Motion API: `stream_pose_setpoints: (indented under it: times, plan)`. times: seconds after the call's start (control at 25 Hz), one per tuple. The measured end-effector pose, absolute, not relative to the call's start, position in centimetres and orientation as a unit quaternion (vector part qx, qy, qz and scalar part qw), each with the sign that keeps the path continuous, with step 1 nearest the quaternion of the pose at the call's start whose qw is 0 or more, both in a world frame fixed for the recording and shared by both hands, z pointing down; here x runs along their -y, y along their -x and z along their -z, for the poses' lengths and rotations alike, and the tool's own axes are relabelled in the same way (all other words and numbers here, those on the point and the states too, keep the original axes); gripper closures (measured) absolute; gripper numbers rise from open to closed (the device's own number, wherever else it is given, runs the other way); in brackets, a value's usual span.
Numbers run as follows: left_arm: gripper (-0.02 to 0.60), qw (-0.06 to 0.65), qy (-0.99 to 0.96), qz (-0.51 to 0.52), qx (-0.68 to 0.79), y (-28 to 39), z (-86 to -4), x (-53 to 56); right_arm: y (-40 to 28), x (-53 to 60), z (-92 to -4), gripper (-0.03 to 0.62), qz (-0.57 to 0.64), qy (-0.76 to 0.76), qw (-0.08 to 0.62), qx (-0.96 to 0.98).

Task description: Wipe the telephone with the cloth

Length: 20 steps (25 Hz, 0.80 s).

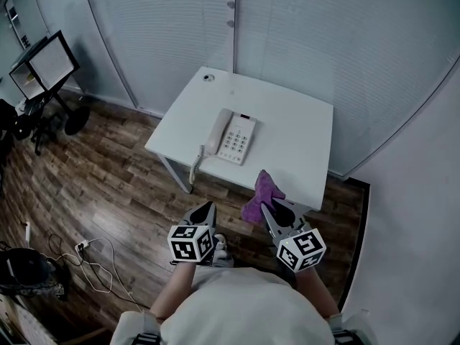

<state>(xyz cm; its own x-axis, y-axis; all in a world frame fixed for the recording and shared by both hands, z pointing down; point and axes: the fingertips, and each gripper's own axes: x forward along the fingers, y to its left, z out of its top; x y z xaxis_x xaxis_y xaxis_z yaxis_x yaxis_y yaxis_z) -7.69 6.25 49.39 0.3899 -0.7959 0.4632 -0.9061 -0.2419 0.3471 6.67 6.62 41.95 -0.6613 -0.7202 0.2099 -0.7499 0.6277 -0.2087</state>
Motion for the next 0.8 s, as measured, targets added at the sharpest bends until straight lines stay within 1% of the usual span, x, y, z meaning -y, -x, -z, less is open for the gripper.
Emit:
stream_pose_setpoints:
  times: [0.48, 0.8]
  plan:
    - [0.56, 0.279, -0.804, -0.106, 0.514, 10.9, -49.6, 2.3, -3.2, 1.2, -41.7, 0.513, -0.128, -0.436, 0.053, 0.889]
    - [0.56, 0.287, -0.807, -0.11, 0.505, 13.8, -50.3, 7.1, -0.1, 6.1, -42.3, 0.513, -0.129, -0.443, 0.057, 0.886]
